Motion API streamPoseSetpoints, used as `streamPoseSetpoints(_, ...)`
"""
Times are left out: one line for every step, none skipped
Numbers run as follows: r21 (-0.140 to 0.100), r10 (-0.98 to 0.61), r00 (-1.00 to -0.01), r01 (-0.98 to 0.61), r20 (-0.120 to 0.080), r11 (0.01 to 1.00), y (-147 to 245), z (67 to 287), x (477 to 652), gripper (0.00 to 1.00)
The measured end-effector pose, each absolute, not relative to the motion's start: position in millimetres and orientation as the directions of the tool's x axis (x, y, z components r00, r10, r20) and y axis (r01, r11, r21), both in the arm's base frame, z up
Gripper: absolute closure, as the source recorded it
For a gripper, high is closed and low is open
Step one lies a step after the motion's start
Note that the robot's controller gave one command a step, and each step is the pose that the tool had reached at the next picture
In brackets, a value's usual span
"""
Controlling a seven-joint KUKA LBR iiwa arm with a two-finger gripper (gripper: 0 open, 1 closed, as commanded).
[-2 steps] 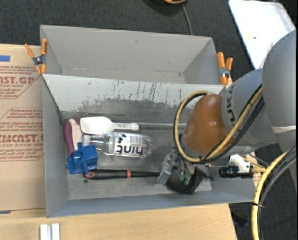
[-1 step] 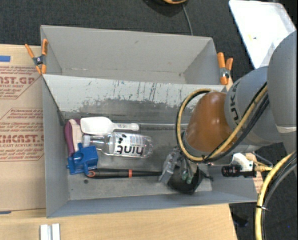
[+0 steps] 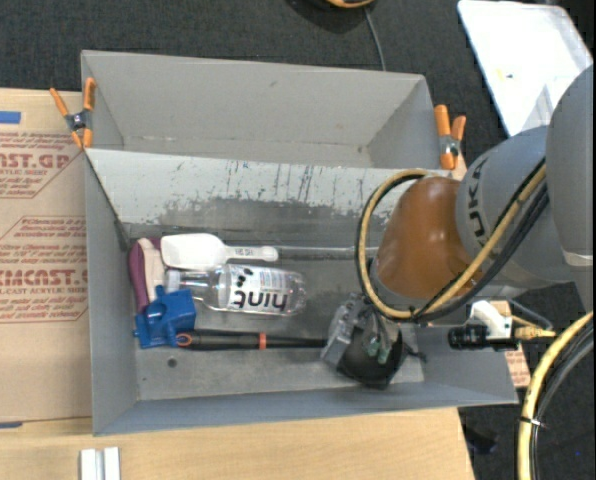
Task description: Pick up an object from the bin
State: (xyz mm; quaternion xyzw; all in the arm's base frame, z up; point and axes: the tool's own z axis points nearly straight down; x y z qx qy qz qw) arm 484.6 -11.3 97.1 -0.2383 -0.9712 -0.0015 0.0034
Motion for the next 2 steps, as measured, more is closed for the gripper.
streamPoseSetpoints(-0.003,0.463,-0.886,0.463,0.014,0.887,-11,142,482.7,1.0)
streamPoseSetpoints(0.0,0.463,-0.886,0.463,0.009,0.886,-11,178,484.4,1.0)
